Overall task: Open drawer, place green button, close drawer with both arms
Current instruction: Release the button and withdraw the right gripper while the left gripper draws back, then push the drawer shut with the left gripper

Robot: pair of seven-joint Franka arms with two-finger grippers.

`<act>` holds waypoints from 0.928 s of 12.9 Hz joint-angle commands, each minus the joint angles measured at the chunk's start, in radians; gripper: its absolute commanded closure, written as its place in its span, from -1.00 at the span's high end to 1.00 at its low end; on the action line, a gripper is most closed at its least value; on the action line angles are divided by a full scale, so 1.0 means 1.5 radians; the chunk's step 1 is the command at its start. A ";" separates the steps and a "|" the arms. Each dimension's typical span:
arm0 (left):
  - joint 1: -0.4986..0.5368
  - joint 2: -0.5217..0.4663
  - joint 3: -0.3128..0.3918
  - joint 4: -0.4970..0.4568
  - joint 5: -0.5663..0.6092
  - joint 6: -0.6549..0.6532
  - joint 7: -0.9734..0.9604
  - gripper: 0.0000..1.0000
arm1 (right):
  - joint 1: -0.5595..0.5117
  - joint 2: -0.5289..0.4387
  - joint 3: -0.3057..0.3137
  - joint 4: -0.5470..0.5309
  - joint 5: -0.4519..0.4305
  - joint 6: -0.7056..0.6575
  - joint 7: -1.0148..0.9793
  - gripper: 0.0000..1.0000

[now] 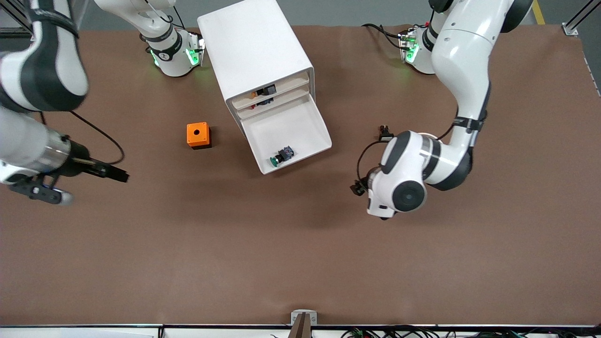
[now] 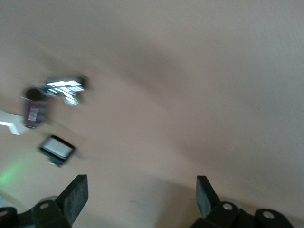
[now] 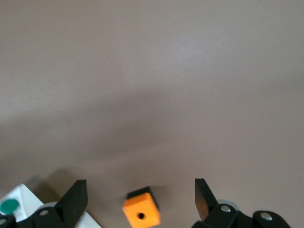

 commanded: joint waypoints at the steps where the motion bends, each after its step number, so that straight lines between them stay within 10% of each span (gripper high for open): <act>1: -0.045 0.007 -0.018 -0.006 0.014 0.064 0.016 0.99 | -0.029 -0.077 0.005 -0.064 -0.002 -0.012 -0.066 1.00; 12: -0.191 0.033 -0.038 -0.045 -0.039 0.154 0.125 0.99 | -0.054 -0.196 0.009 -0.129 -0.049 -0.042 -0.134 1.00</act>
